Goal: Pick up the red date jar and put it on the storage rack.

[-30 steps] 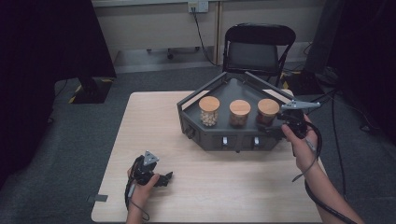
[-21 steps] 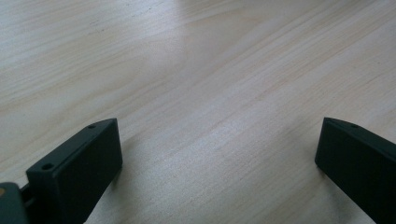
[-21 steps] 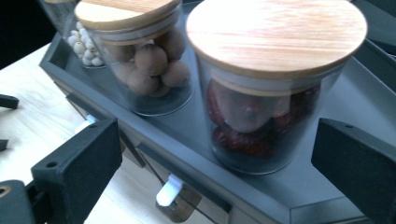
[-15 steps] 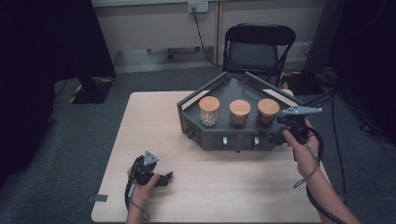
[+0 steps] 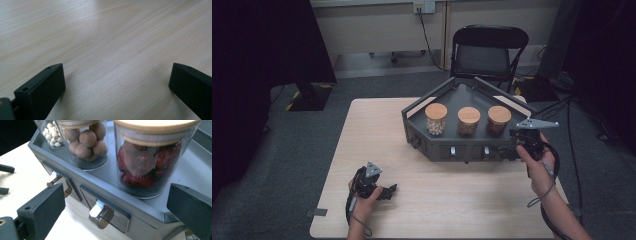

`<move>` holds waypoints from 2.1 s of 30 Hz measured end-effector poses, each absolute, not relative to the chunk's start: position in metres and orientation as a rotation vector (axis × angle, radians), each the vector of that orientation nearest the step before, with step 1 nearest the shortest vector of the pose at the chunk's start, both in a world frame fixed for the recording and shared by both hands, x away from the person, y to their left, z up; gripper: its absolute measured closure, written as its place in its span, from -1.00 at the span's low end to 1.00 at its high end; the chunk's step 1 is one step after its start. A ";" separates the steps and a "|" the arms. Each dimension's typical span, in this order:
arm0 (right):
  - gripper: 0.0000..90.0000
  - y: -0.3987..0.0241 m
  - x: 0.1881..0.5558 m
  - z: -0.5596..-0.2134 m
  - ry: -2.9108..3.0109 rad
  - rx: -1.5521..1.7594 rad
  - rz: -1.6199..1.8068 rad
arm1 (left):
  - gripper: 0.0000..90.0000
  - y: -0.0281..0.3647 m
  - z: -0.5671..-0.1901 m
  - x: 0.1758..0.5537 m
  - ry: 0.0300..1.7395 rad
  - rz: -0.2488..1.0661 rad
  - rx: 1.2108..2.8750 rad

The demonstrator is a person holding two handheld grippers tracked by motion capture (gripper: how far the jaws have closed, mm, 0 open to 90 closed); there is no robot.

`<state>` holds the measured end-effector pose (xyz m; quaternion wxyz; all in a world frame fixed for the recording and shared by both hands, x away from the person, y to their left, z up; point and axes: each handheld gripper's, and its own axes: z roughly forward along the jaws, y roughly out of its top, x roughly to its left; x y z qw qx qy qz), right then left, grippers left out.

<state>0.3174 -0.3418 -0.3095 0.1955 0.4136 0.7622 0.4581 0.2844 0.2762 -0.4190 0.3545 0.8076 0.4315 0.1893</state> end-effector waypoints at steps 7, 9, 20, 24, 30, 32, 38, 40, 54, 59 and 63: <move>-0.98 -0.343 0.311 -0.315 2.131 1.143 1.291 | -1.00 0.276 -0.419 0.284 1.115 0.489 2.087; -0.98 -0.343 0.310 -0.315 2.133 1.141 1.299 | -1.00 0.276 -0.419 0.284 1.115 0.489 2.088; -0.98 -0.341 0.301 -0.319 2.149 1.108 1.291 | -1.00 0.276 -0.419 0.284 1.115 0.489 2.087; -0.98 -0.342 0.300 -0.322 2.152 1.110 1.295 | -1.00 0.276 -0.419 0.284 1.115 0.489 2.087; -0.98 -0.344 0.296 -0.327 2.155 1.110 1.311 | -1.00 0.276 -0.419 0.284 1.115 0.489 2.087; -0.98 -0.345 0.294 -0.328 2.155 1.100 1.312 | -1.00 0.276 -0.419 0.284 1.116 0.489 2.087; -0.98 -0.346 0.290 -0.333 2.163 1.098 1.321 | -1.00 0.276 -0.419 0.284 1.115 0.489 2.088; -0.98 -0.347 0.289 -0.335 2.166 1.095 1.323 | -1.00 0.276 -0.419 0.284 1.115 0.489 2.088; -0.98 -0.350 0.283 -0.348 2.173 1.089 1.339 | -1.00 0.276 -0.419 0.284 1.116 0.489 2.087; -0.98 -0.353 0.280 -0.354 2.173 1.098 1.349 | -1.00 0.276 -0.419 0.284 1.116 0.490 2.087; -0.98 -0.354 0.278 -0.360 2.183 1.098 1.349 | -1.00 0.276 -0.419 0.284 1.116 0.489 2.087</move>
